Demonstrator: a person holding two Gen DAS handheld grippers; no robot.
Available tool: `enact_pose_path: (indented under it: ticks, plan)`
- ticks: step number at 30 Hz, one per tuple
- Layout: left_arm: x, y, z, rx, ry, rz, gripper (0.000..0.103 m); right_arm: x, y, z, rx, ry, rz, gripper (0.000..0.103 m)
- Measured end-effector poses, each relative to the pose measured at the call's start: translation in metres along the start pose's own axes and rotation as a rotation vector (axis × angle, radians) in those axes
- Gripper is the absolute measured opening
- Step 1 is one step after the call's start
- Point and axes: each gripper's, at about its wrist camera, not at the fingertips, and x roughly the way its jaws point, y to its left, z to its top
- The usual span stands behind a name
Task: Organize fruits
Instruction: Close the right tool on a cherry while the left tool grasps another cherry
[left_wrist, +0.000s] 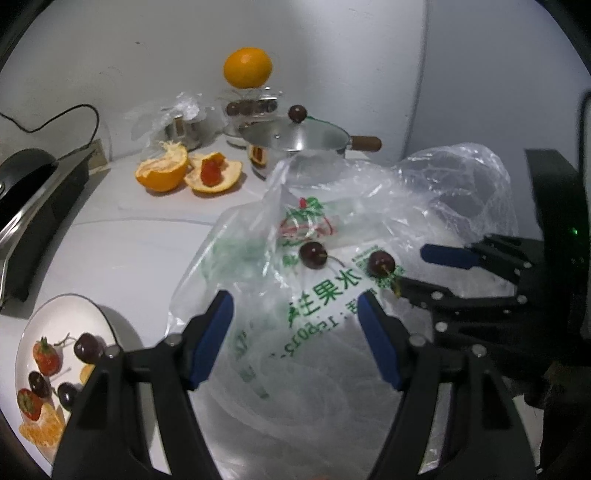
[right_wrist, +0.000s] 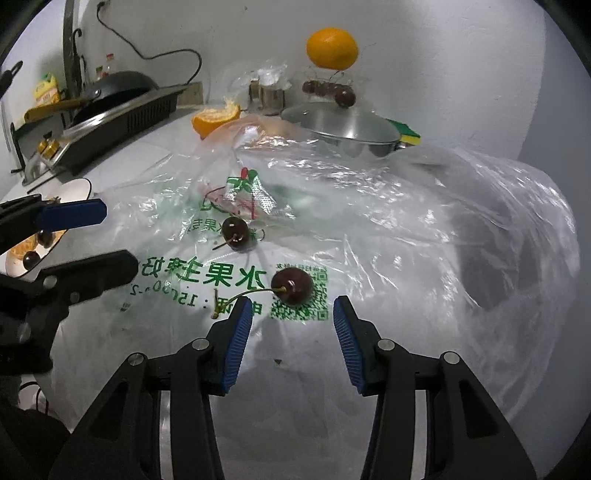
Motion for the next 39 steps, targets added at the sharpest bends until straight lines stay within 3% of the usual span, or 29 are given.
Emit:
enact_pose_path:
  ticks: [15, 17, 20, 39]
  plan:
    - [0.016, 0.002, 0.013, 0.019, 0.016, -0.004, 0.071, 0.036, -0.003, 0.018, 0.002, 0.070, -0.009, 0.049]
    - [0.018, 0.000, 0.015, 0.025, 0.017, 0.002, 0.071, 0.040, -0.002, 0.018, -0.006, 0.077, -0.004, 0.037]
    - [0.019, -0.005, 0.018, 0.044, 0.015, 0.010, 0.071, 0.041, -0.003, 0.017, -0.010, 0.078, 0.005, 0.033]
    - [0.052, -0.042, 0.039, 0.120, 0.049, 0.039, 0.071, 0.007, -0.053, 0.014, 0.092, -0.055, 0.044, 0.032]
